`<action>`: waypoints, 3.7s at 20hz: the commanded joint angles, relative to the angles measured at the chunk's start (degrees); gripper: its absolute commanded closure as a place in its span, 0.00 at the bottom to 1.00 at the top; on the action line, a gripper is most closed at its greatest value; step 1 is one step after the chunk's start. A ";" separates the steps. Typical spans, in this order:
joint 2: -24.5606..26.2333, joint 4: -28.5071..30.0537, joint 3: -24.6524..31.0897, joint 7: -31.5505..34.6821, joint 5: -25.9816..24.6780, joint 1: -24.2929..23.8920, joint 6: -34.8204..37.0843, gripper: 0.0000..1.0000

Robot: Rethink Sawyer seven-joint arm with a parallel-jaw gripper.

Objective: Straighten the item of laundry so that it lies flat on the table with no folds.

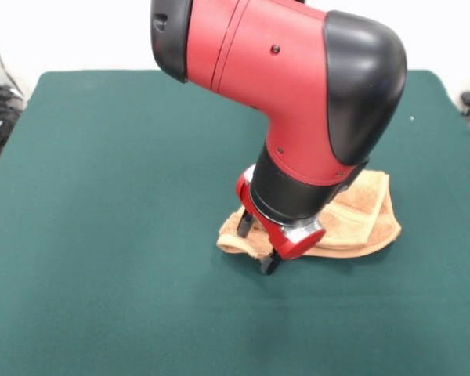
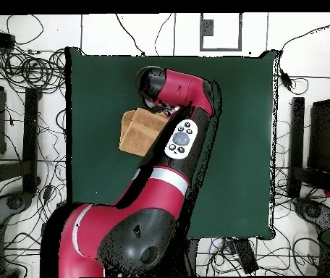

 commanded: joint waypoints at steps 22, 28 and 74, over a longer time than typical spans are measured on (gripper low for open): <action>0.25 2.55 4.62 15.83 3.12 0.18 7.17 1.00; -0.13 3.62 4.88 15.14 2.85 0.35 6.51 1.00; -3.73 9.63 6.87 15.46 2.21 1.44 -2.28 0.00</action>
